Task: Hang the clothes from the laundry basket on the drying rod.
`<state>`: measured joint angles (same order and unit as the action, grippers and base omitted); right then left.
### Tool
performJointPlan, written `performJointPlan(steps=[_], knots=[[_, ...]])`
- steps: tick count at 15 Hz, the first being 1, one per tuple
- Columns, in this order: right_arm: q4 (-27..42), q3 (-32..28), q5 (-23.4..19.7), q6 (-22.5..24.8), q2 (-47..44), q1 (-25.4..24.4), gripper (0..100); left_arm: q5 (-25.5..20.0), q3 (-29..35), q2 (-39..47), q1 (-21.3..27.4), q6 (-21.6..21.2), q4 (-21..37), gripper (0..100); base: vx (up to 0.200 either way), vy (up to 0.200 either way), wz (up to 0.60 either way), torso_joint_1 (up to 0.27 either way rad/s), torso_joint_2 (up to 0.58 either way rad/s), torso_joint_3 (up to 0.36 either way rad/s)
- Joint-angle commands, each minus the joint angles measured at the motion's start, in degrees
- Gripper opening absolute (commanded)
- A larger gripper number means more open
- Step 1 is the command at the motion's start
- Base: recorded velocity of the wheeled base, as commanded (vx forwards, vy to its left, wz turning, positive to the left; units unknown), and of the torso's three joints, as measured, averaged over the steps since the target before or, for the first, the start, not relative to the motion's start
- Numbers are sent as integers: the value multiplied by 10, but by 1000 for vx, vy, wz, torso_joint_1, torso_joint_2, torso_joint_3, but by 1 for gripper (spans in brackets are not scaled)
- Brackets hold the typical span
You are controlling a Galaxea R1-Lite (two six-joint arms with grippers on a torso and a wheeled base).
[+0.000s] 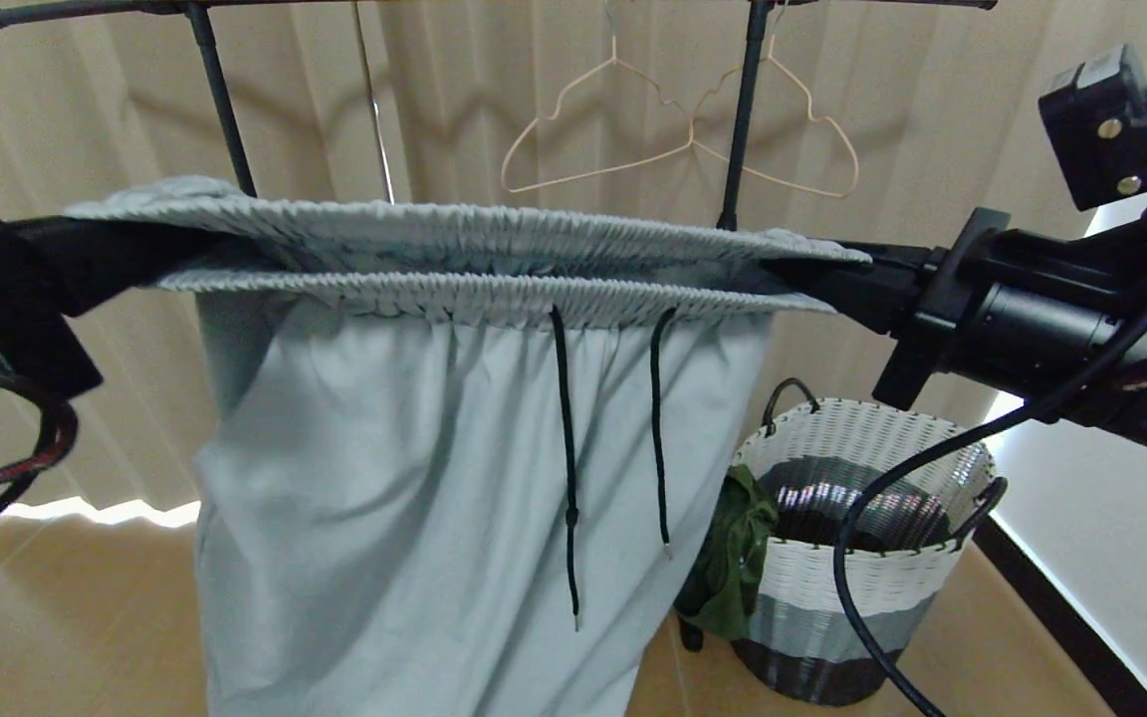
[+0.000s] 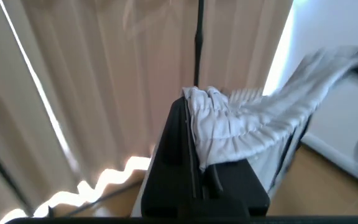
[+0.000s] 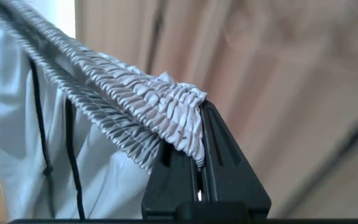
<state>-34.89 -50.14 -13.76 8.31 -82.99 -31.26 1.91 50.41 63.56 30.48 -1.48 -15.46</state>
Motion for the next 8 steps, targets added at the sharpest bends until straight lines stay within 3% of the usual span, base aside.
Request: performJointPlan(steps=[1, 3, 8], knots=[[51, 2, 17, 0, 35, 27, 0, 5, -9, 56, 10, -33, -1, 0, 0, 0, 0, 0, 0, 0], [116, -7, 32, 0, 57, 52, 0, 8, 29, 97, 42, -41, 3, 0, 0, 0, 0, 0, 0, 0], [126, -66, 31, -1, 48, 66, 0, 41, 216, 201, 59, -40, 106, 0, 0, 0, 0, 0, 0, 0]])
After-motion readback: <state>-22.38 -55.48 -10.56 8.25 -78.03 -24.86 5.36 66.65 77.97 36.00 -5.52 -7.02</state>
